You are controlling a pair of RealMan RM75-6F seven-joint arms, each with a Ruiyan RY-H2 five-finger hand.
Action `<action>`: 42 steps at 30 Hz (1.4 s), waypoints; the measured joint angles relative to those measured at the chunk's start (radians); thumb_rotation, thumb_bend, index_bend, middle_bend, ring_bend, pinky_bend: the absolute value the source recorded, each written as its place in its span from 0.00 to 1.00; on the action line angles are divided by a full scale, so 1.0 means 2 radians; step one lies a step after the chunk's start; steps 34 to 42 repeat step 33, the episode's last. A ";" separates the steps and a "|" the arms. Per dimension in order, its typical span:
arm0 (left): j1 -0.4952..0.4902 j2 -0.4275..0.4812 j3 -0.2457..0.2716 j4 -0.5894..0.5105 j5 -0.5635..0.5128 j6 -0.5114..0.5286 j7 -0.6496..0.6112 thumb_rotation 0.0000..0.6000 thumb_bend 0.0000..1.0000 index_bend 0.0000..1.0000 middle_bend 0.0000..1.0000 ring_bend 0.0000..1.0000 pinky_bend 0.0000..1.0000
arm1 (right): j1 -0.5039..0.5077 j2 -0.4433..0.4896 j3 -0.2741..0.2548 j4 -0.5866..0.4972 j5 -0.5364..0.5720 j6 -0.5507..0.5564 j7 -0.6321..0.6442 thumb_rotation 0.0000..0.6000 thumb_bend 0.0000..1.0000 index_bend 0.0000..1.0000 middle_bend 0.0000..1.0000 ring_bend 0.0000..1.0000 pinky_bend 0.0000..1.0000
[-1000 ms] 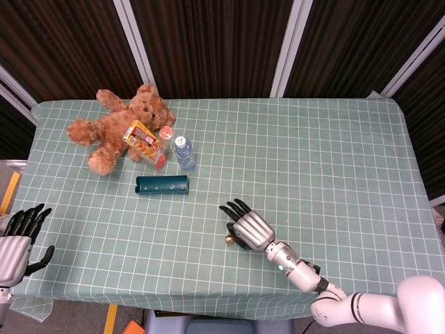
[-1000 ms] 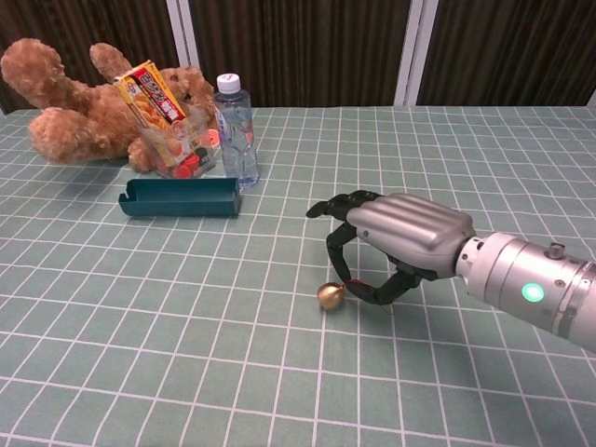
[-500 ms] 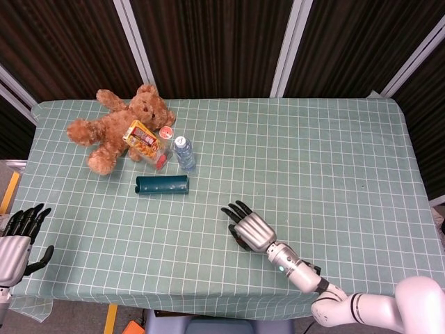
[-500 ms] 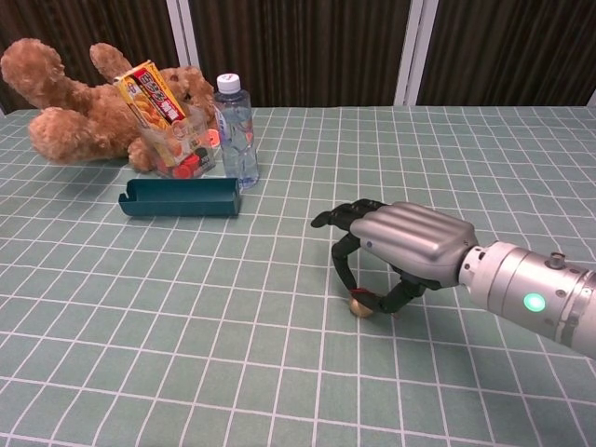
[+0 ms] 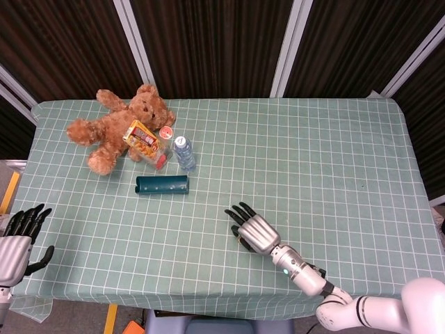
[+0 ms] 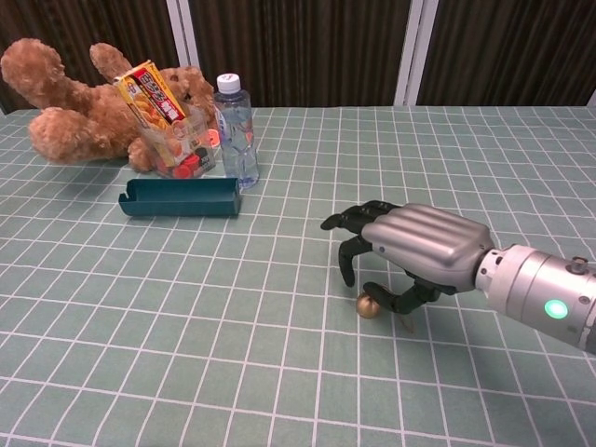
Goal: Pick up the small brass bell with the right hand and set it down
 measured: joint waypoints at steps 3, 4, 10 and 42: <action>0.001 0.000 0.000 0.000 0.000 0.001 0.000 1.00 0.42 0.06 0.00 0.00 0.06 | -0.002 0.006 0.001 -0.009 0.009 -0.003 -0.012 1.00 0.61 0.27 0.08 0.00 0.00; 0.001 0.000 0.000 0.000 0.000 0.001 0.000 1.00 0.42 0.06 0.00 0.00 0.06 | -0.003 0.010 0.001 -0.014 0.012 -0.002 -0.016 1.00 0.61 0.22 0.06 0.00 0.00; 0.002 0.001 -0.001 0.000 -0.001 0.004 -0.001 1.00 0.42 0.06 0.00 0.00 0.06 | -0.013 0.042 -0.001 -0.056 0.019 0.009 -0.034 1.00 0.61 0.00 0.00 0.00 0.00; 0.018 -0.039 -0.011 0.036 0.042 0.081 0.006 1.00 0.41 0.04 0.00 0.00 0.05 | -0.271 0.237 -0.064 -0.117 -0.032 0.353 0.071 1.00 0.35 0.00 0.00 0.00 0.00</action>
